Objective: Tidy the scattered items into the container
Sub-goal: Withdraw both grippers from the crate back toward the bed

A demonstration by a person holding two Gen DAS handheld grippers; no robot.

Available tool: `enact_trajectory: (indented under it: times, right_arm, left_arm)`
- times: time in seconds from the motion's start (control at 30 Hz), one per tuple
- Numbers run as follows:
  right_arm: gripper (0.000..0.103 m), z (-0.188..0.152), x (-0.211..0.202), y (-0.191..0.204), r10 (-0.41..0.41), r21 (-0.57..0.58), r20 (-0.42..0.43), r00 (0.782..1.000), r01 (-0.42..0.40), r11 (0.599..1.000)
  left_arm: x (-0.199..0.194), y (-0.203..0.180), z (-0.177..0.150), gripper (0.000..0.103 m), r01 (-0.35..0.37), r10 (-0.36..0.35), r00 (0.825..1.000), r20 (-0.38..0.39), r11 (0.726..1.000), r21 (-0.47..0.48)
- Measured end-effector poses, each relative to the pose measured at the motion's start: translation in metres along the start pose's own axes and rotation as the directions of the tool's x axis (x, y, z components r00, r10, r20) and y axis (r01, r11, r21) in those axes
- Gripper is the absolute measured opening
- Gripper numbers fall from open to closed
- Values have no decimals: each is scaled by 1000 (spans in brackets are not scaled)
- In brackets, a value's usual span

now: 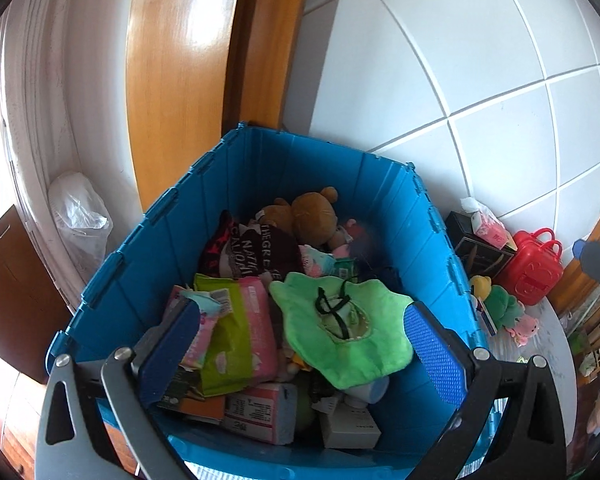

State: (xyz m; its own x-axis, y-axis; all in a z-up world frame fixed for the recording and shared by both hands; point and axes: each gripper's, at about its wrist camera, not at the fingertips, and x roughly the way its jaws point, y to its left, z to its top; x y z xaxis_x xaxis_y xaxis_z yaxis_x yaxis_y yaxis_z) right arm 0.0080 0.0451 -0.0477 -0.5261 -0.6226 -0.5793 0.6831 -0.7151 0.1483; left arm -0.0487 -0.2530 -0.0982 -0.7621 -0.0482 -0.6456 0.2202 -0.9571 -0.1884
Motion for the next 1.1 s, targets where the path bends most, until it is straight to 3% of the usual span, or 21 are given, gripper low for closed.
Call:
enact_trajectory:
  times: [0.23, 0.53, 1.1]
  right_arm:
    - [103, -28, -34, -44, -2, 5, -3, 1000, 2, 1000]
    - [103, -70, -87, -106, -86, 56, 34, 996, 84, 995]
    - [103, -150, -145, -234, -185, 238, -12, 983, 183, 954]
  left_arm:
    - [-12, -54, -10, 103, 6, -7, 1000, 8, 1000, 18]
    - [-22, -140, -34, 103, 59, -61, 998, 11, 992, 113]
    - [7, -275, -80, 103, 147, -120, 986, -111, 950, 275]
